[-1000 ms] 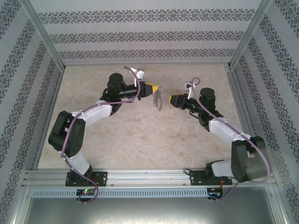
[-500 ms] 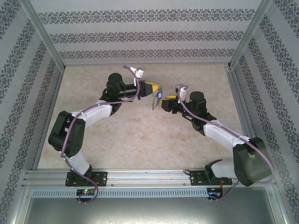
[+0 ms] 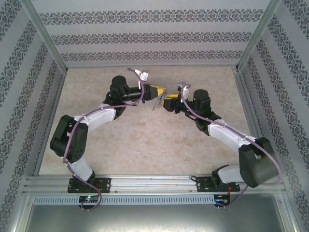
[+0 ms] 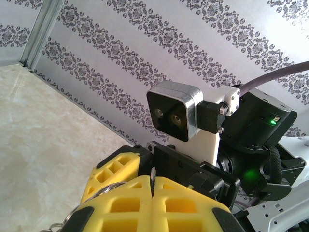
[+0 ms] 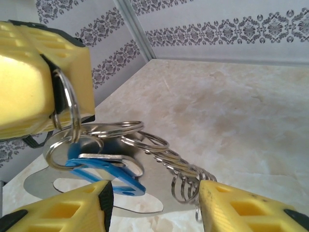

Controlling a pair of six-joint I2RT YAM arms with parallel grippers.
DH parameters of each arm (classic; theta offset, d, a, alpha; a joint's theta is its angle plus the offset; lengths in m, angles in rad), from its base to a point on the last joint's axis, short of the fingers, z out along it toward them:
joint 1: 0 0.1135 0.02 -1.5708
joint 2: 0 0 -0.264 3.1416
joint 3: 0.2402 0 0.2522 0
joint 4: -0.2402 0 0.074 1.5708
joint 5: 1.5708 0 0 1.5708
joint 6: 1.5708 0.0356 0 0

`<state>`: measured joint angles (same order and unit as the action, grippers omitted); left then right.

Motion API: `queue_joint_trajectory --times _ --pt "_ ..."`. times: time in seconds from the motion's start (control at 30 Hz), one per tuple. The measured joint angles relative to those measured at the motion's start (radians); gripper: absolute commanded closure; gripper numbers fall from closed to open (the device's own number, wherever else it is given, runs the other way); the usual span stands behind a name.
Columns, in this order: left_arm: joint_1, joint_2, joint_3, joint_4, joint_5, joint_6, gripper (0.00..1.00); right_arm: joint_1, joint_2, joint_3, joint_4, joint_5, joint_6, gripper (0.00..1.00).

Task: Put the keys on the keyring

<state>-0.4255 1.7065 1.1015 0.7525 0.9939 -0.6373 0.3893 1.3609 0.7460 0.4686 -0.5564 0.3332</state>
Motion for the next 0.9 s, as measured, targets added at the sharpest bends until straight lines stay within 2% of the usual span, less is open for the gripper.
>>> queue_joint_trajectory --times 0.67,0.9 --pt "0.000 0.000 0.000 0.000 -0.002 0.001 1.00 0.000 -0.021 -0.005 0.000 -0.040 -0.008 0.41" --pt "0.000 0.000 0.000 0.000 -0.004 0.001 1.00 -0.024 -0.080 -0.084 0.004 -0.035 -0.008 0.40"
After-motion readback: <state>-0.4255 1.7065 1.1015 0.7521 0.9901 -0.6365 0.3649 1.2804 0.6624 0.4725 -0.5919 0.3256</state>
